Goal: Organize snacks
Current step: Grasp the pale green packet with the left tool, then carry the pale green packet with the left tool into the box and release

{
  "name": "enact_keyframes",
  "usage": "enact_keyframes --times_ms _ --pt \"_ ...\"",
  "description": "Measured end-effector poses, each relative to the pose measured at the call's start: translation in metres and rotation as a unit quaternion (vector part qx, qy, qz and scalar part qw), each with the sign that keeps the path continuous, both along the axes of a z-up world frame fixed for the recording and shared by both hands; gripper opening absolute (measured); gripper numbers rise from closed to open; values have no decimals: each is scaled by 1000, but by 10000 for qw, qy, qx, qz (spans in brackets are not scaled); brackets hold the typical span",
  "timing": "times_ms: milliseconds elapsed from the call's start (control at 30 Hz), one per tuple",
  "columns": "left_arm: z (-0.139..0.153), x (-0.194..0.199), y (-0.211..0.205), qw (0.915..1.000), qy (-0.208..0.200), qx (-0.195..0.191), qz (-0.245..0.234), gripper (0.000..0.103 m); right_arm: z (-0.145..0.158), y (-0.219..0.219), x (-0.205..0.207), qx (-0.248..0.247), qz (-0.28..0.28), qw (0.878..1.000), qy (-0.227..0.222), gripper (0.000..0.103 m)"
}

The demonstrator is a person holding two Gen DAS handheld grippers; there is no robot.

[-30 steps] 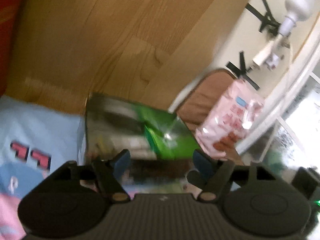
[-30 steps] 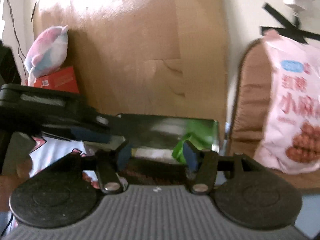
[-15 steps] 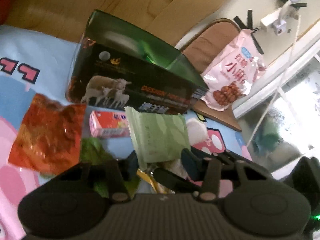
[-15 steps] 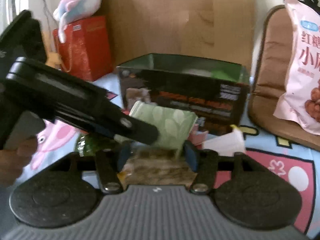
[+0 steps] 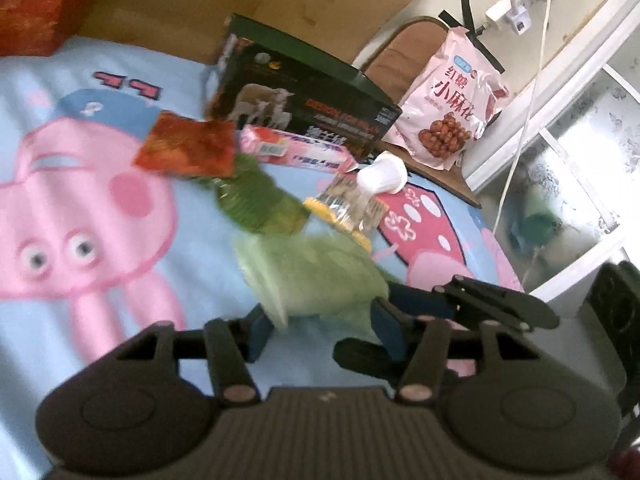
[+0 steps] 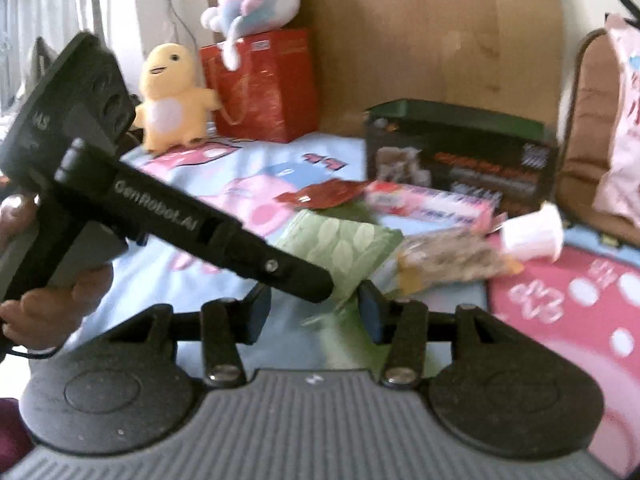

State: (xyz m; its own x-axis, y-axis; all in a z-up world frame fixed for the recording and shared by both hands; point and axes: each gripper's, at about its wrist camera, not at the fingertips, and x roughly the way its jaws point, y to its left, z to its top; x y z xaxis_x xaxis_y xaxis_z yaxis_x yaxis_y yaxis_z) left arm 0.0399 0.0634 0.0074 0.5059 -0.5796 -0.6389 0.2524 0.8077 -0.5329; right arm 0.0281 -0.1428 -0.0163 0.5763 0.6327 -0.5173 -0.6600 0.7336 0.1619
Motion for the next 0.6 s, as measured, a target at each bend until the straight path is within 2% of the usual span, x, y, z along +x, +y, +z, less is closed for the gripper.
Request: enact_keyframes --times_ms 33,100,167,233,367,433,567,600 --pt "2 -6 4 10000 -55 45 36 64 1 3 -3 31 79 10000 37 53" --pt "9 -16 13 9997 -216 65 116 79 0 10 -5 14 169 9998 86 54" --pt "15 -21 23 9991 -361 35 236 83 0 15 -7 -101 177 9998 35 57" --pt "18 -19 29 9986 -391 16 354 83 0 16 -8 -217 146 9997 -32 59" --pt "8 -2 31 9991 -132 -171 366 81 1 20 -11 -398 212 9989 -84 65" --pt "1 7 26 9994 -67 -110 330 76 -1 26 -12 -600 238 9978 -173 66" --pt "-9 18 18 9996 4 -123 267 40 -6 36 -5 -739 179 9970 -146 66" --pt "-9 17 18 9996 0 -83 280 36 -7 37 -4 -739 181 9970 -162 65"
